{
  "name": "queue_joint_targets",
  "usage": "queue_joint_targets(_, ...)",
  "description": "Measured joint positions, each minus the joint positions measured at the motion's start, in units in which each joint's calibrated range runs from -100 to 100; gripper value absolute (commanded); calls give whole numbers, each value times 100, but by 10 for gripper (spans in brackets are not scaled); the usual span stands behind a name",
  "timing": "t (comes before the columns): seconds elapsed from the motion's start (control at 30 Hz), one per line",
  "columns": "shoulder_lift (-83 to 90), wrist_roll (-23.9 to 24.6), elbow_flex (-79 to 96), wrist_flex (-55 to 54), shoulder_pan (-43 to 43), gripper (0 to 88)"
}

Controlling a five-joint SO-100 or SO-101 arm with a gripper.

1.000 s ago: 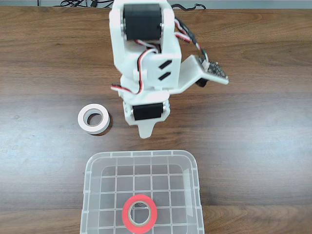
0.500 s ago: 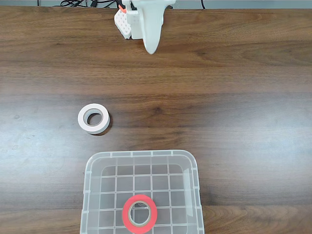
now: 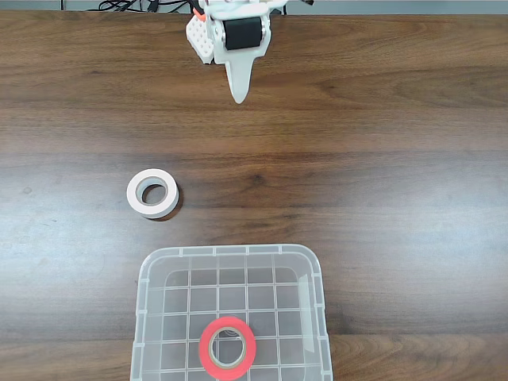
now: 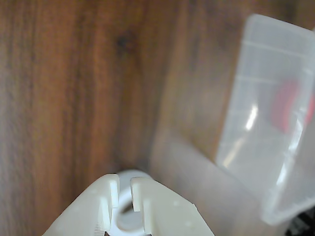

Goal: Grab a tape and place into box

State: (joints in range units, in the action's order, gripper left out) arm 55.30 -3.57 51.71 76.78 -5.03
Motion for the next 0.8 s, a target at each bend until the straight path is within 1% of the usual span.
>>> queue_joint_targets(0.13,670,0,1543,-720,30,19)
queue_joint_targets(0.3,1658,0,2726,-1144,45,19)
queue_joint_targets(0.5,3056,0,3709,-1203,45,12)
queue_joint_targets(0.7,4169,324,4296,-958,45,12)
queue_joint_targets(0.8,4253,391,4504,-890,45,13)
